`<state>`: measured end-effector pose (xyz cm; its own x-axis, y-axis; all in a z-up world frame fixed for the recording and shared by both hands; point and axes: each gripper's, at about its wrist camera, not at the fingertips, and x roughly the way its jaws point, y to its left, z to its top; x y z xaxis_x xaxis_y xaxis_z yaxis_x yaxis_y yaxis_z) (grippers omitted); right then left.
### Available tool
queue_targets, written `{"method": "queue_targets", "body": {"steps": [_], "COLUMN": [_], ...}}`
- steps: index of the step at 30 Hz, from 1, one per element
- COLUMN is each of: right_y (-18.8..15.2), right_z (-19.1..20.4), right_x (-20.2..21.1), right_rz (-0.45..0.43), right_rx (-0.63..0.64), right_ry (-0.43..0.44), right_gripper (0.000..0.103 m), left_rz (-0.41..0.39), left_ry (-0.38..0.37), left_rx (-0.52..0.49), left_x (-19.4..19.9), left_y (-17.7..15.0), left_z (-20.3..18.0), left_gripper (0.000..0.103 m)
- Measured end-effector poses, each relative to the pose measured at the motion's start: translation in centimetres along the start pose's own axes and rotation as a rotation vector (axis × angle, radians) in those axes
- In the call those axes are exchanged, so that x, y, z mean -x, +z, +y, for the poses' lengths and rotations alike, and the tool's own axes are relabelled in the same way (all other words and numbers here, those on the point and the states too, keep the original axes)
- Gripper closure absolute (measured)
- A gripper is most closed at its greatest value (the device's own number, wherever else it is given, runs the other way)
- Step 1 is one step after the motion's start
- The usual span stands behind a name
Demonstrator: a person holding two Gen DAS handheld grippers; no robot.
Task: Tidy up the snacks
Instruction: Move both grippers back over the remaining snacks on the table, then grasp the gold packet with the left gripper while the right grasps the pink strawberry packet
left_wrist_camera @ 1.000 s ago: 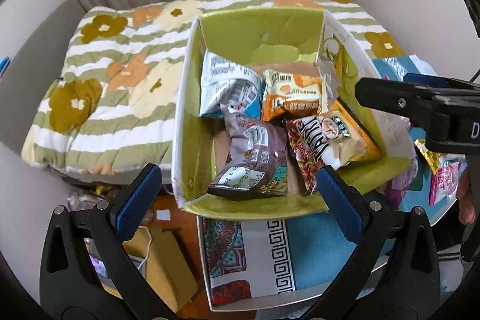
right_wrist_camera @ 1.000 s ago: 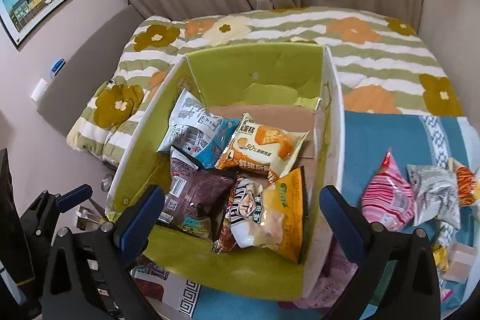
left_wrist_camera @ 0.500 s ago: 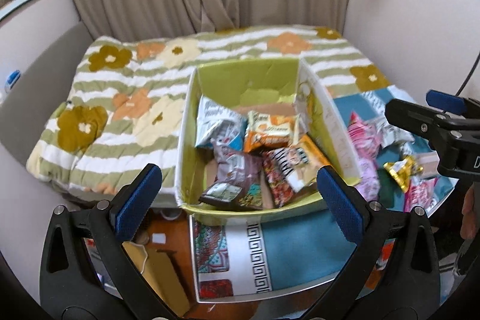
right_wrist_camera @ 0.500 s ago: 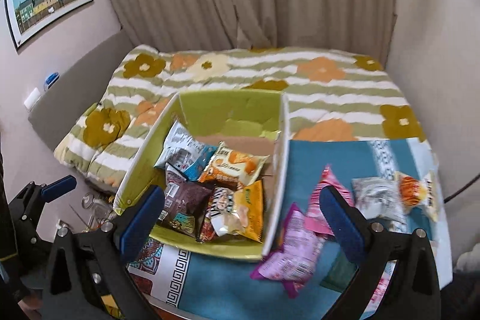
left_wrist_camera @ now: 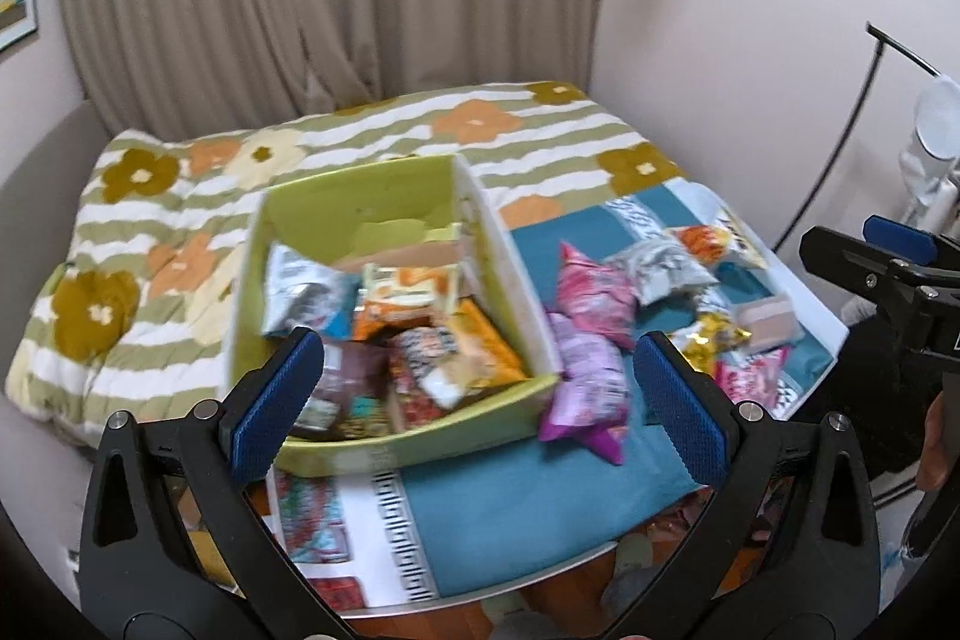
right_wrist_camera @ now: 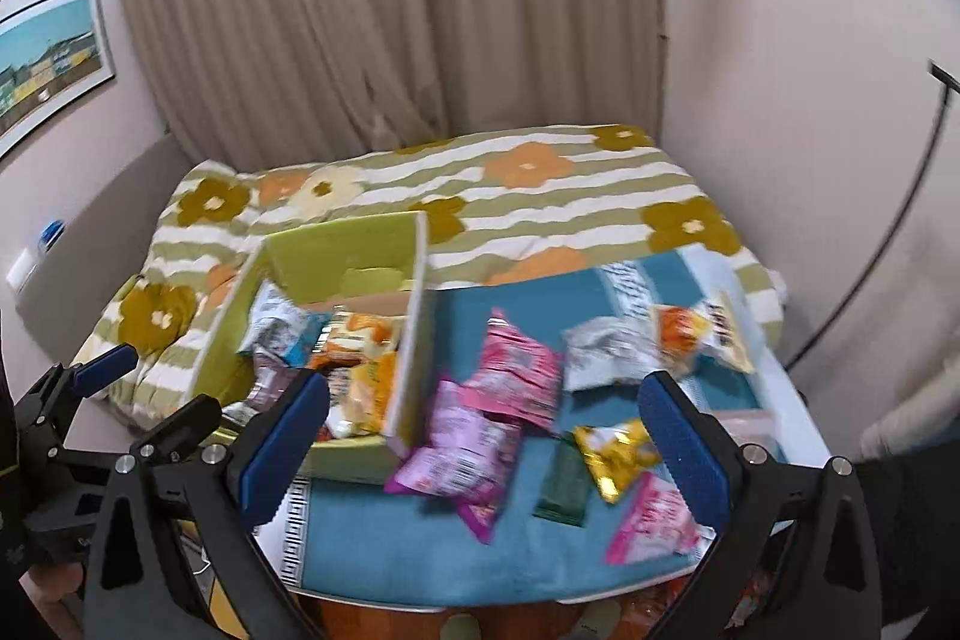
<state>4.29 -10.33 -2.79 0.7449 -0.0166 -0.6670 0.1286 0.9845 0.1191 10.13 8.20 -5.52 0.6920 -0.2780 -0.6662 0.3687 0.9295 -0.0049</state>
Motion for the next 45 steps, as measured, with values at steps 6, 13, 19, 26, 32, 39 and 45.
{"method": "queue_targets", "body": {"steps": [6, 13, 19, 26, 32, 39, 45], "right_y": [-1.4, -3.4, -5.6, -8.9, -11.4, -13.2, -13.9], "right_z": [-4.9, -11.0, -15.8, -18.7, -18.7, -18.0, -17.8], "right_x": [1.0, -0.5, -3.3, -7.6, -11.4, -14.1, -16.0], "right_rz": [-0.022, 0.031, 0.107, 0.201, 0.27, 0.324, 0.358], "right_rx": [-0.026, -0.07, -0.121, -0.141, -0.124, -0.075, -0.049], "right_ry": [-0.055, -0.065, -0.054, -0.026, 0.004, 0.007, -0.002], "right_gripper": [0.0, 0.0, 0.0, 0.0, 0.0, 0.0, 0.0], "left_rz": [0.0, 0.036, 0.108, 0.2, 0.313, 0.389, 0.456], "left_ry": [-0.043, -0.089, -0.165, -0.209, -0.242, -0.247, -0.251], "left_rx": [-0.02, -0.085, -0.215, -0.405, -0.48, -0.512, -0.522], "left_x": [-1.4, -5.1, -11.2, -18.5, -23.3, -27.1, -29.1], "left_y": [-0.5, -0.4, -0.5, -0.7, -1.9, -3.6, -4.9], "left_z": [-5.4, -11.8, -16.5, -21.3, -24.0, -25.6, -25.8], "left_gripper": [0.001, 0.001, 0.001, 0.001, 0.006, 0.015, 0.032]}}
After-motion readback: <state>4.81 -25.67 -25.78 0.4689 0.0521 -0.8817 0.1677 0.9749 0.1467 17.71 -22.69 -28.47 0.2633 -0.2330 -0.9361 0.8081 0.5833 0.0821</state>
